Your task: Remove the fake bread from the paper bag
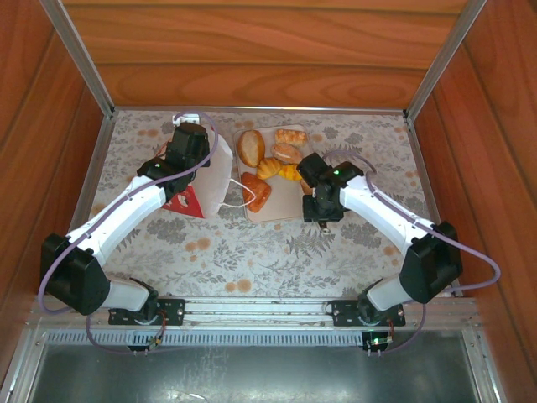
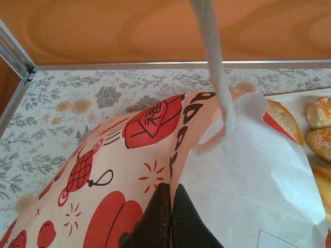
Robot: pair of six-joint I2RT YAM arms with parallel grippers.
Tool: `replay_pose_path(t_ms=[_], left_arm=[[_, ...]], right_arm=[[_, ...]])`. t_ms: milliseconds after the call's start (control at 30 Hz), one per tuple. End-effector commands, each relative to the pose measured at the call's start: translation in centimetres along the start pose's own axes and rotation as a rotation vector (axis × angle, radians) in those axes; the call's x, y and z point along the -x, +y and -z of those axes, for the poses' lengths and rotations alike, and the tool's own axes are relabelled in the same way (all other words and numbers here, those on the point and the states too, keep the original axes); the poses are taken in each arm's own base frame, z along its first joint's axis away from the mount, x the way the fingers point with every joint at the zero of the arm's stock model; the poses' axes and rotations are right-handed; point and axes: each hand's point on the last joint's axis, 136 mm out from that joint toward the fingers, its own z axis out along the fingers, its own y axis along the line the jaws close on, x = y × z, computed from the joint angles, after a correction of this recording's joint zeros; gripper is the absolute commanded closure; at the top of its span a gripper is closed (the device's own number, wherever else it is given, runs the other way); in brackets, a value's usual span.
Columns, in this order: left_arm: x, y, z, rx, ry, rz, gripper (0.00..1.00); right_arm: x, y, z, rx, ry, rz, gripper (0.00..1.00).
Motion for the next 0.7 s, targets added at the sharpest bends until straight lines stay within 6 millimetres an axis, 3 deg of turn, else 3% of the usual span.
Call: replay_pose_path(t_ms=[0, 300, 667], left_arm=[[1.0, 0.2, 0.3, -0.008, -0.026, 0.023, 1.00], [0.6, 0.0, 0.2, -0.019, -0.015, 0.017, 1.00], [-0.1, 0.0, 0.3, -0.031, -0.003, 0.012, 1.00]], right_arm=[[0.3, -0.1, 2.3, 0.031, -0.040, -0.019, 0.48], [0.7, -0.5, 4.8, 0.045, -0.101, -0.026, 0.48], [1.2, 2.1, 8.5, 0.250, -0.186, -0.021, 0.60]])
